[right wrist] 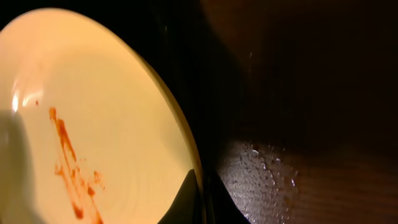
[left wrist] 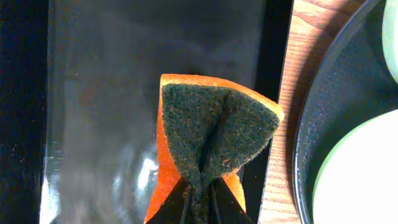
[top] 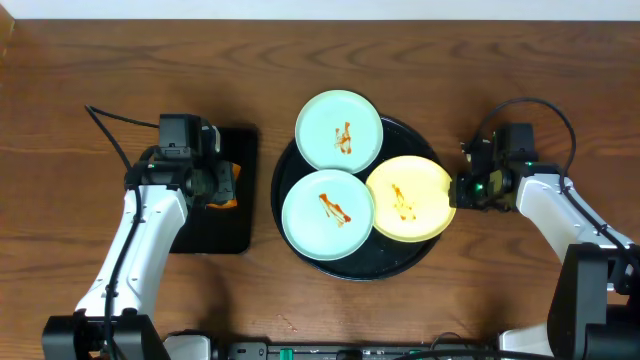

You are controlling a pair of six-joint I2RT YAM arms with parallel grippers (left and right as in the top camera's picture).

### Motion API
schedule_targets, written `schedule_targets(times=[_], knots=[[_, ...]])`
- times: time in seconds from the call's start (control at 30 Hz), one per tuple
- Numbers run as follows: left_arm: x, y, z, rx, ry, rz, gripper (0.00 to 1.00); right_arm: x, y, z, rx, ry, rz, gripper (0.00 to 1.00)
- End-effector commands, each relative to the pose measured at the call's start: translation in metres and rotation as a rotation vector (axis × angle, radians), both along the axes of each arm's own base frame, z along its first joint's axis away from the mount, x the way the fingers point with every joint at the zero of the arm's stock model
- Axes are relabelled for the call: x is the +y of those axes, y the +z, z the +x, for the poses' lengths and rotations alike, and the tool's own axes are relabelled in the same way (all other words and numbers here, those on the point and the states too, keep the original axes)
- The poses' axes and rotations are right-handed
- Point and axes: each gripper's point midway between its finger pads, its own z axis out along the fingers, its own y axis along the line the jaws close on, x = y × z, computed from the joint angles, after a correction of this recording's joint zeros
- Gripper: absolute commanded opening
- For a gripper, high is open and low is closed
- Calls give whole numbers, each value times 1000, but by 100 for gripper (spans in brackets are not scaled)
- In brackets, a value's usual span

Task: Clean dirty plates on tray and stack at the side
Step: 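Grip the yellow plate rim with the right gripper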

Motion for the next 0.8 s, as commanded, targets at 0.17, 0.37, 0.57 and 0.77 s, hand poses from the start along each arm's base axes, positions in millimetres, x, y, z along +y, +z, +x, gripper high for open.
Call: schedule_targets(times=[0.17, 0.37, 0.57, 0.77], knots=[[-3, 1, 1, 1, -1, -19, 10, -1, 0, -1, 9, 7, -20, 1], [-3, 1, 1, 1, -1, -19, 9, -16, -3, -5, 38, -48, -102, 1], [-3, 2, 4, -15, -2, -18, 8, -17, 5, -3, 9, -49, -104, 1], [-4, 7, 14, -59, -4, -22, 8, -15, 8, -2, 2, -46, -92, 1]])
